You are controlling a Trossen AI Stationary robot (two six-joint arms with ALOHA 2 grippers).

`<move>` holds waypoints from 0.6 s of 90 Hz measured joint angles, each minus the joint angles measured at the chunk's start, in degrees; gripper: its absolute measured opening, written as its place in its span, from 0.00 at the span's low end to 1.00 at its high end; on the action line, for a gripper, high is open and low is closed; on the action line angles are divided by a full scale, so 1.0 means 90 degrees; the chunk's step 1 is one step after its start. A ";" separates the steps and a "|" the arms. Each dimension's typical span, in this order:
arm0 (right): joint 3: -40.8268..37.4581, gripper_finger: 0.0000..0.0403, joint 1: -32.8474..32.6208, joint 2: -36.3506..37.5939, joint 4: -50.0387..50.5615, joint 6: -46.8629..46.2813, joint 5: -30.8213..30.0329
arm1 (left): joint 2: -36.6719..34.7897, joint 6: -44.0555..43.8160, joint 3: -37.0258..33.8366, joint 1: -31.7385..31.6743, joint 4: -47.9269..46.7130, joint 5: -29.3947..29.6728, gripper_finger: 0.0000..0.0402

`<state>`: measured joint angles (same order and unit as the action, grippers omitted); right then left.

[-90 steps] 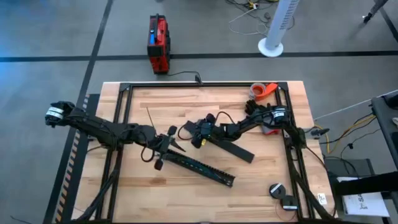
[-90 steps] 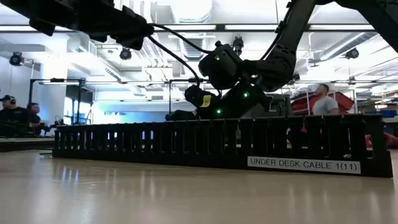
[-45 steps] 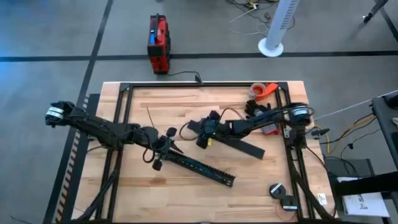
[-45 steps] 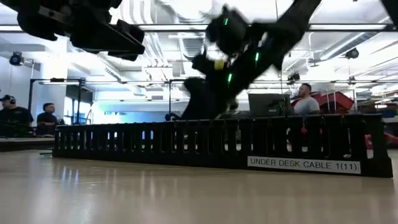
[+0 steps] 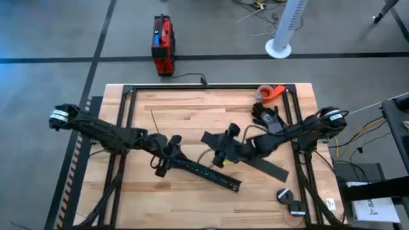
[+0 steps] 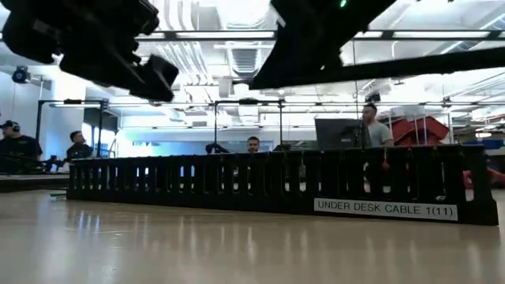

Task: Ziptie cables
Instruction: Close the black cable duct

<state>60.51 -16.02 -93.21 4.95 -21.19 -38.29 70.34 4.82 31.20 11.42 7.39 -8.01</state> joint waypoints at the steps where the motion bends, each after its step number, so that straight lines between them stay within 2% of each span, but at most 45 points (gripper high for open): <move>1: 0.0000 0.54 -0.0028 -0.0011 0.0007 -0.0044 -0.0028 | 0.0049 -0.0001 0.0000 0.0000 0.0061 -0.0001 0.64; 15: -0.0001 0.54 -0.0368 -0.0086 0.0145 -0.0459 -0.0609 | 0.0765 0.0033 -0.0005 0.0000 0.1114 -0.0002 0.83; 25: 0.0005 0.54 -0.0484 -0.0040 0.0295 -0.0539 -0.0819 | 0.1222 0.0036 -0.0005 0.0000 0.1907 -0.0005 0.92; 43: 0.0010 0.54 -0.0500 0.0059 0.0313 -0.0536 -0.0942 | 0.1922 -0.0099 0.0153 0.0005 0.2583 -0.0665 0.97; 54: 0.0010 0.54 -0.0500 0.0059 0.0390 -0.0532 -0.1088 | 0.2363 -0.0258 0.0587 0.0019 0.2626 -0.0648 0.97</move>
<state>60.60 -20.51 -92.68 8.46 -25.99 -48.08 91.60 2.50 36.49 11.60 31.02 -13.84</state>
